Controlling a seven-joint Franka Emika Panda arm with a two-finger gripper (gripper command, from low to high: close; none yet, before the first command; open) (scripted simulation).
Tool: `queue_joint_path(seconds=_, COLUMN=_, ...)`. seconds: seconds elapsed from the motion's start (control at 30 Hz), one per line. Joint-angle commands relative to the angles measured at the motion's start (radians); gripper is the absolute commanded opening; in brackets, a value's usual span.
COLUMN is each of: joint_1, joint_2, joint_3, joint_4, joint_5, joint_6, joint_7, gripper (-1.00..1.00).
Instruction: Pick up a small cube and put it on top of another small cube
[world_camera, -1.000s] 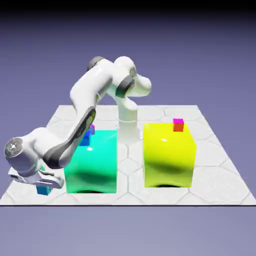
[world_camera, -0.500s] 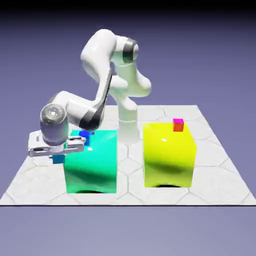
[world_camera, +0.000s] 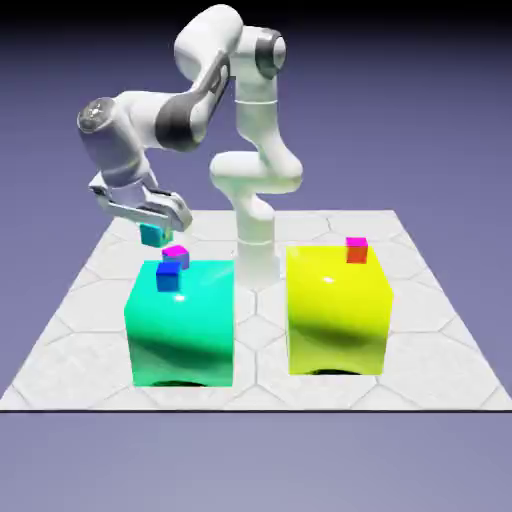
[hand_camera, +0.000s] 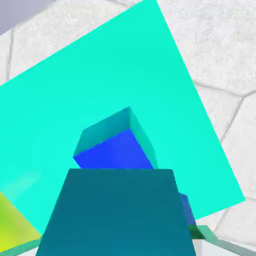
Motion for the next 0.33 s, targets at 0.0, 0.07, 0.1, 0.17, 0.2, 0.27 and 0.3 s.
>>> queue_joint_path(seconds=0.0, joint_1=-0.013, joint_2=0.000, joint_3=0.000, joint_4=-0.036, joint_5=-0.002, joint_6=0.036, joint_7=0.000, gripper=-1.00)
queue_joint_path(seconds=0.07, joint_1=-0.013, joint_2=-0.001, joint_3=0.000, joint_4=-0.104, joint_5=-0.002, joint_6=0.103, joint_7=0.000, gripper=-1.00)
queue_joint_path(seconds=0.1, joint_1=-0.013, joint_2=-0.001, joint_3=0.000, joint_4=-0.104, joint_5=-0.002, joint_6=0.103, joint_7=0.000, gripper=1.00)
queue_joint_path(seconds=0.17, joint_1=-0.013, joint_2=0.000, joint_3=0.000, joint_4=-0.068, joint_5=-0.002, joint_6=0.067, joint_7=0.000, gripper=1.00)
queue_joint_path(seconds=0.2, joint_1=-0.013, joint_2=0.000, joint_3=0.000, joint_4=-0.032, joint_5=-0.002, joint_6=0.031, joint_7=0.000, gripper=1.00)
queue_joint_path(seconds=0.27, joint_1=-0.013, joint_2=0.000, joint_3=0.000, joint_4=0.041, joint_5=-0.002, joint_6=-0.041, joint_7=0.000, gripper=1.00)
queue_joint_path(seconds=0.3, joint_1=-0.013, joint_2=0.001, joint_3=0.000, joint_4=0.072, joint_5=-0.002, joint_6=-0.072, joint_7=0.000, gripper=1.00)
